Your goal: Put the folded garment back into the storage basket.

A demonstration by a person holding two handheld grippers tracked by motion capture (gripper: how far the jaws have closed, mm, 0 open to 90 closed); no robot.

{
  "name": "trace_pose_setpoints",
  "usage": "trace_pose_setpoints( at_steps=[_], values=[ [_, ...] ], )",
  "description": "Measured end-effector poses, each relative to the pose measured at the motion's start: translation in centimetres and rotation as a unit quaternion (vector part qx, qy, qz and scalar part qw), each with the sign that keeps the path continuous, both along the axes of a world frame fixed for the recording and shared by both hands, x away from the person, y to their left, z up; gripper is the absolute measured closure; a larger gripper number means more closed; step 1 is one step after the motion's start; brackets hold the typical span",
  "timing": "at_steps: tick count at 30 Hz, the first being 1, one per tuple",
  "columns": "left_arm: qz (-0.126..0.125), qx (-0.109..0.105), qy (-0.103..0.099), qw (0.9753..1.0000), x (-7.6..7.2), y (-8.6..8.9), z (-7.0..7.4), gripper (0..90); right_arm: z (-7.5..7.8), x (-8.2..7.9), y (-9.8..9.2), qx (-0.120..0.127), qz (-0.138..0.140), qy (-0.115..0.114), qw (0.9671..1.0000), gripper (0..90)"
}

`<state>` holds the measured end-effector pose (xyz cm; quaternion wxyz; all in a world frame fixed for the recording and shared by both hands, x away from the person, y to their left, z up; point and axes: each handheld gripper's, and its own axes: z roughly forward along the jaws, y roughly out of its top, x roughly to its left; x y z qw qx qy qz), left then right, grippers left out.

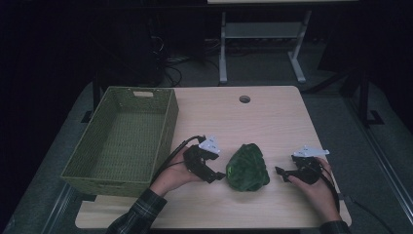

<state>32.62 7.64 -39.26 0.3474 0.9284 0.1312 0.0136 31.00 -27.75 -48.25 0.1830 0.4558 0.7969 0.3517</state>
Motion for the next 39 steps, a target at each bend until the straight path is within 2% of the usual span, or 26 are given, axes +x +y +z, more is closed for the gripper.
trace_pose_setpoints(
  at_steps=[3, 9, 16, 20, 30, 34, 37, 39],
  values=[
    [-0.015, 0.004, 0.002, 0.9999, 0.1, -0.8, 0.5, 18.1, 0.0, 0.0, 0.0, 0.001, 0.0, 0.003, 1.0, 14.7],
    [-0.04, 0.023, -0.004, 0.9989, 0.5, -3.1, 0.6, 15.5, 0.0, 0.0, 0.1, 0.0, -0.001, 0.002, 1.0, 14.5],
    [-0.06, 0.045, -0.003, 0.9972, 0.9, -5.4, -0.7, 15.0, 0.0, 0.0, 0.1, 0.001, 0.0, 0.003, 1.0, 14.5],
    [-0.07, 0.072, -0.004, 0.9949, 1.0, -6.3, -1.9, 15.0, 0.0, 0.0, 0.1, 0.0, 0.001, 0.002, 1.0, 14.2],
    [-0.074, 0.108, -0.006, 0.9914, 1.1, -7.6, -3.9, 14.8, 0.0, 0.1, 0.1, -0.001, 0.004, 0.0, 1.0, 14.0],
    [-0.07, 0.12, -0.015, 0.9902, 1.0, -7.9, -4.7, 15.0, 0.0, 0.1, 0.1, -0.001, 0.004, 0.0, 1.0, 14.0],
    [-0.065, 0.138, -0.023, 0.988, 1.0, -8.2, -5.5, 16.6, 0.0, 0.1, 0.2, -0.001, 0.005, 0.001, 1.0, 14.1],
    [-0.058, 0.132, -0.013, 0.9894, 1.1, -8.2, -5.8, 17.4, 0.0, 0.1, 0.2, -0.001, 0.006, 0.001, 1.0, 14.1]
  ],
)
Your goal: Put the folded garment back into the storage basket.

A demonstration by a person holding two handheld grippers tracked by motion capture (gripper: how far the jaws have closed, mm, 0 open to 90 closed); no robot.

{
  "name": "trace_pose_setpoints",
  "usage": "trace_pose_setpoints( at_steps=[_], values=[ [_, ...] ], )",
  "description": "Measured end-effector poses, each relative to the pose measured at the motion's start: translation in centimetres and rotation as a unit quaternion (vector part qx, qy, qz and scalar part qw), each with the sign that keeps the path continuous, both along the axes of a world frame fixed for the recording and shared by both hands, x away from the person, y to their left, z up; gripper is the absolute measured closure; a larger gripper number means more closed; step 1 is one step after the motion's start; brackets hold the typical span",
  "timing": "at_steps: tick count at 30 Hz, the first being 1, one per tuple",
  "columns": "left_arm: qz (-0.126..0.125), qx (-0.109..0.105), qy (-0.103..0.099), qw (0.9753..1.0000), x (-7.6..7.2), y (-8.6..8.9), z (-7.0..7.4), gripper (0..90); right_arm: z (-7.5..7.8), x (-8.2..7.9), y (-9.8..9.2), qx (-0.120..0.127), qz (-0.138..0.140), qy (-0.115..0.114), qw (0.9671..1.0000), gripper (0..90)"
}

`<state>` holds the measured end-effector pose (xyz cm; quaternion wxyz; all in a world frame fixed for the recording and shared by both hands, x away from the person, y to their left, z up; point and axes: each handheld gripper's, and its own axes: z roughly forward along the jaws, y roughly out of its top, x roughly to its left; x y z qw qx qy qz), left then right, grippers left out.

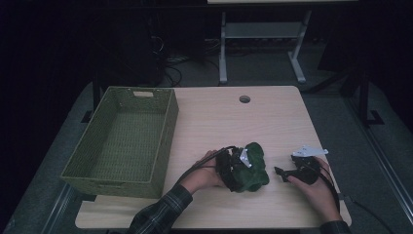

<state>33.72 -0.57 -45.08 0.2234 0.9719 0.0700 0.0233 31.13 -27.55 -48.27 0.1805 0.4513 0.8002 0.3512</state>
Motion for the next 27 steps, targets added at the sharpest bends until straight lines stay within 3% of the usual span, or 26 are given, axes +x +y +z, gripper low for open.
trace_pose_setpoints(
  at_steps=[5, 11, 15, 19, 22, 27],
  values=[
    [0.007, -0.002, 0.003, 1.0, 0.2, 0.1, 0.2, 28.0, 0.0, 0.0, 0.0, 0.001, 0.001, 0.0, 1.0, 14.1],
    [0.005, 0.003, 0.004, 1.0, 0.4, 0.0, 0.6, 54.4, 0.0, 0.0, 0.1, 0.001, 0.001, 0.001, 1.0, 14.1],
    [0.009, 0.004, 0.011, 0.9999, 0.3, -0.1, 0.8, 65.9, 0.0, 0.0, 0.1, 0.001, 0.002, 0.001, 1.0, 14.1],
    [0.01, 0.001, 0.015, 0.9998, 0.4, 0.0, 1.0, 70.8, 0.0, 0.0, 0.1, 0.002, 0.001, 0.001, 1.0, 14.1],
    [0.019, -0.025, 0.024, 0.9992, 0.7, 0.6, 1.8, 76.7, 0.0, 0.0, 0.1, 0.002, 0.002, 0.001, 1.0, 14.1],
    [0.022, -0.016, 0.029, 0.9992, 1.1, 1.1, 2.5, 79.3, 0.0, 0.0, 0.1, 0.002, 0.002, 0.001, 1.0, 14.1]
  ],
)
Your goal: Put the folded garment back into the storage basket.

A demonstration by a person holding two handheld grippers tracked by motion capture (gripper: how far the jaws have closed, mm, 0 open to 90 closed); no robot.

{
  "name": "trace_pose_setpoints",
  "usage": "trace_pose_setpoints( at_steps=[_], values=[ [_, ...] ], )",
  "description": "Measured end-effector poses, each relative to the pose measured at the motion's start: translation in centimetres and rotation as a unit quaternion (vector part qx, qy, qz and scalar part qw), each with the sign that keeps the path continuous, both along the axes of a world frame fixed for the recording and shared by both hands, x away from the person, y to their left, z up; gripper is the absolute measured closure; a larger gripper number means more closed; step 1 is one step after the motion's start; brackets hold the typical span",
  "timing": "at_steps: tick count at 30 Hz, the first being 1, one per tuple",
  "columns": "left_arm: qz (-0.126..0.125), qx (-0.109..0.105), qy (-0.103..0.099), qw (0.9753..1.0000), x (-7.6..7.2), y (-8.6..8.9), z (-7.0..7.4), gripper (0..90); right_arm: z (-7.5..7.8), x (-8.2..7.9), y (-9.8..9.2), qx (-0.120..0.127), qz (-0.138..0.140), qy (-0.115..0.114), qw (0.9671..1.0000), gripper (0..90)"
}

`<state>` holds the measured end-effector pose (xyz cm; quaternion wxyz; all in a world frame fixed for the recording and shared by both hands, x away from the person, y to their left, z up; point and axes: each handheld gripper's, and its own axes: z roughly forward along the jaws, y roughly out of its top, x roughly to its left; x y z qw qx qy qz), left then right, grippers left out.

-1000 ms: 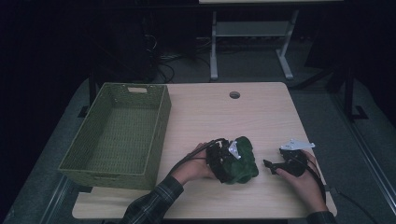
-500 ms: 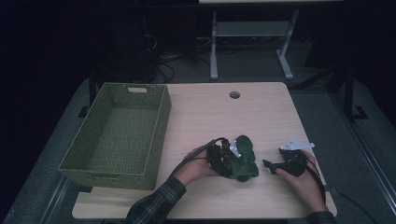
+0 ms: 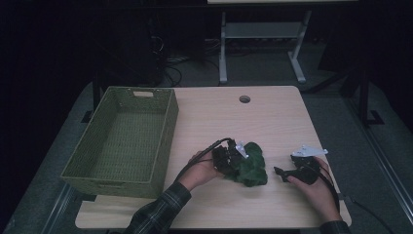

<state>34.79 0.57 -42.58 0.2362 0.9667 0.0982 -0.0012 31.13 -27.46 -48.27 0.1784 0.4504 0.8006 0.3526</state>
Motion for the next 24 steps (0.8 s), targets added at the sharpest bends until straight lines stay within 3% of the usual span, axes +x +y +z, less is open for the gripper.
trace_pose_setpoints(
  at_steps=[6, 15, 24],
  values=[
    [0.014, -0.014, -0.003, 0.9998, -0.1, 0.7, 1.3, 79.5, 0.0, 0.0, 0.0, 0.0, 0.001, 0.0, 1.0, 14.2],
    [0.029, -0.026, -0.011, 0.9992, 0.3, 2.7, 4.6, 79.3, 0.0, 0.0, 0.0, 0.0, 0.002, -0.001, 1.0, 14.1],
    [0.048, -0.024, -0.018, 0.9984, 0.5, 5.5, 7.6, 79.2, 0.0, 0.0, 0.0, 0.0, 0.003, -0.001, 1.0, 14.1]
  ],
)
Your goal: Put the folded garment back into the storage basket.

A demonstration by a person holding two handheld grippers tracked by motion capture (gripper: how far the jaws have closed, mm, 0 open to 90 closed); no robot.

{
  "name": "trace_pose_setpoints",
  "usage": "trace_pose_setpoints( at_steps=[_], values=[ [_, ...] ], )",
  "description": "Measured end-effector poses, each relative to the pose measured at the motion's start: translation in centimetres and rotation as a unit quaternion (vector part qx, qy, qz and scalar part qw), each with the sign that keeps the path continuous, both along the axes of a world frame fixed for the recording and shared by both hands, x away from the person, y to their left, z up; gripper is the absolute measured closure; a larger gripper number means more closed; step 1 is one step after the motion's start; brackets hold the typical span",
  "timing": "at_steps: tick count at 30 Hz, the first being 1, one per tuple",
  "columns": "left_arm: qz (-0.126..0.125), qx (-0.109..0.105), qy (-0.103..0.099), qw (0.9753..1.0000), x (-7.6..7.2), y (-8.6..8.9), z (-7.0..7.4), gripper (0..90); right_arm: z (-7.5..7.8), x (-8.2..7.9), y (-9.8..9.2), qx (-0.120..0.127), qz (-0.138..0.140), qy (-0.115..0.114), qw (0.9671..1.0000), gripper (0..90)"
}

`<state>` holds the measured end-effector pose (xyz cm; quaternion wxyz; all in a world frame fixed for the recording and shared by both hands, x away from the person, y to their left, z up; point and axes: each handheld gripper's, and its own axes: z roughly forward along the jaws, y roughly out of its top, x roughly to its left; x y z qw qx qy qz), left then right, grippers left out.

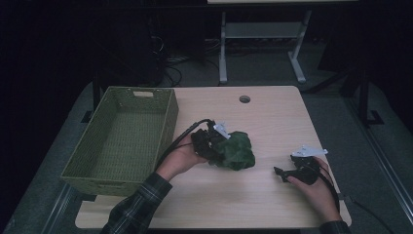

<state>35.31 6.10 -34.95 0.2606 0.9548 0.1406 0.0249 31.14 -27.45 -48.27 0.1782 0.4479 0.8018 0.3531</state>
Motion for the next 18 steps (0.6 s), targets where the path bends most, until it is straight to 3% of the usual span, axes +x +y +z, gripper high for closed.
trace_pose_setpoints(
  at_steps=[2, 10, 18],
  values=[
    [0.009, -0.008, -0.001, 0.9999, 0.1, 0.6, 0.6, 79.2, 0.0, 0.0, 0.0, 0.0, 0.0, 0.0, 1.0, 14.1],
    [0.031, -0.002, -0.021, 0.9993, 0.5, 3.5, 3.4, 79.1, 0.0, 0.0, 0.0, 0.0, 0.0, 0.0, 1.0, 14.1],
    [0.073, -0.003, -0.042, 0.9965, 1.0, 7.6, 6.1, 79.0, 0.0, 0.0, 0.0, -0.001, 0.001, 0.0, 1.0, 14.1]
  ],
)
